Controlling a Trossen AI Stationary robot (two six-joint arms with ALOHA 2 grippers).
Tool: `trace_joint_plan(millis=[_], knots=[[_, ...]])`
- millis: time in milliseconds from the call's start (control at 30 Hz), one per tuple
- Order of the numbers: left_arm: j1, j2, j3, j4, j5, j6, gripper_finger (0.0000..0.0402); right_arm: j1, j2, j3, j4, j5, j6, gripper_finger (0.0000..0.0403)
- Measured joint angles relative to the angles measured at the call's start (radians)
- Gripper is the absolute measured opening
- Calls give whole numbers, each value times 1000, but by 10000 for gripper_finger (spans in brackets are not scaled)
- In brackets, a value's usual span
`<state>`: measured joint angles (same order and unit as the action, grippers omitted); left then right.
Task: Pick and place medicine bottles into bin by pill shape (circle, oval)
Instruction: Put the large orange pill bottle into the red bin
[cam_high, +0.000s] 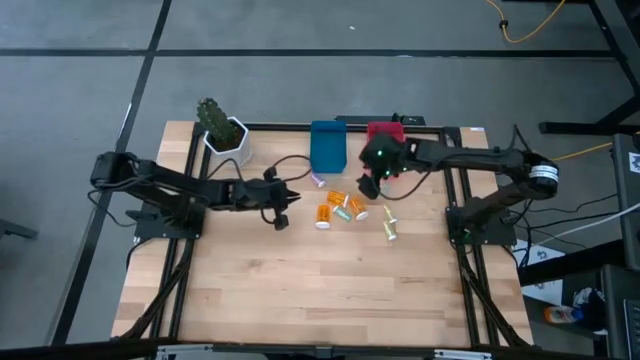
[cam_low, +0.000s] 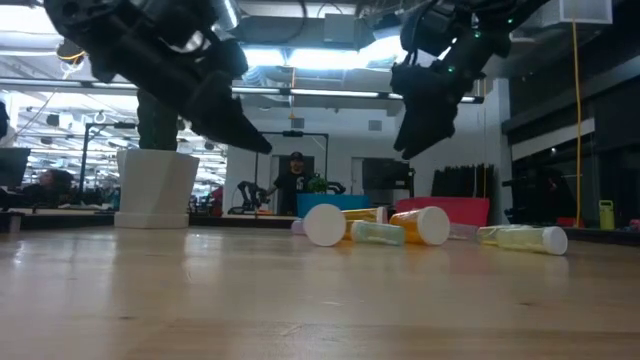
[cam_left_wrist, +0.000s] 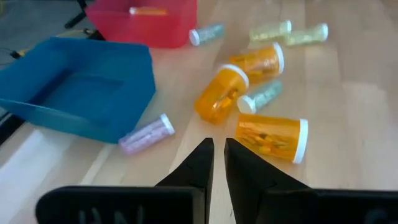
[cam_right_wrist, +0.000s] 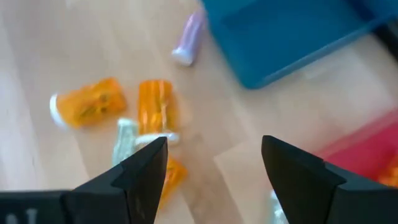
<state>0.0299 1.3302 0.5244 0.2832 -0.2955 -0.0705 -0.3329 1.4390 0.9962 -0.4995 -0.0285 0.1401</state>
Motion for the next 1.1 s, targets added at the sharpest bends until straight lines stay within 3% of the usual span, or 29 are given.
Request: trace_joint_plan(millis=[200,500,633,867,1100], knots=[[1,72,43,-13,1,37,35,63,66,0,50,0,-38,261],[0,65,49,-20,7,29,35,123,190,0,151,0,-71,261],[12,74,49,-56,117,10,35,135,224,0,176,1,-66,261],[44,180,62,-45,244,9,35,136,165,0,154,94,-66,262],[64,360,226,-76,299,4,35,136,63,0,70,120,-56,262]])
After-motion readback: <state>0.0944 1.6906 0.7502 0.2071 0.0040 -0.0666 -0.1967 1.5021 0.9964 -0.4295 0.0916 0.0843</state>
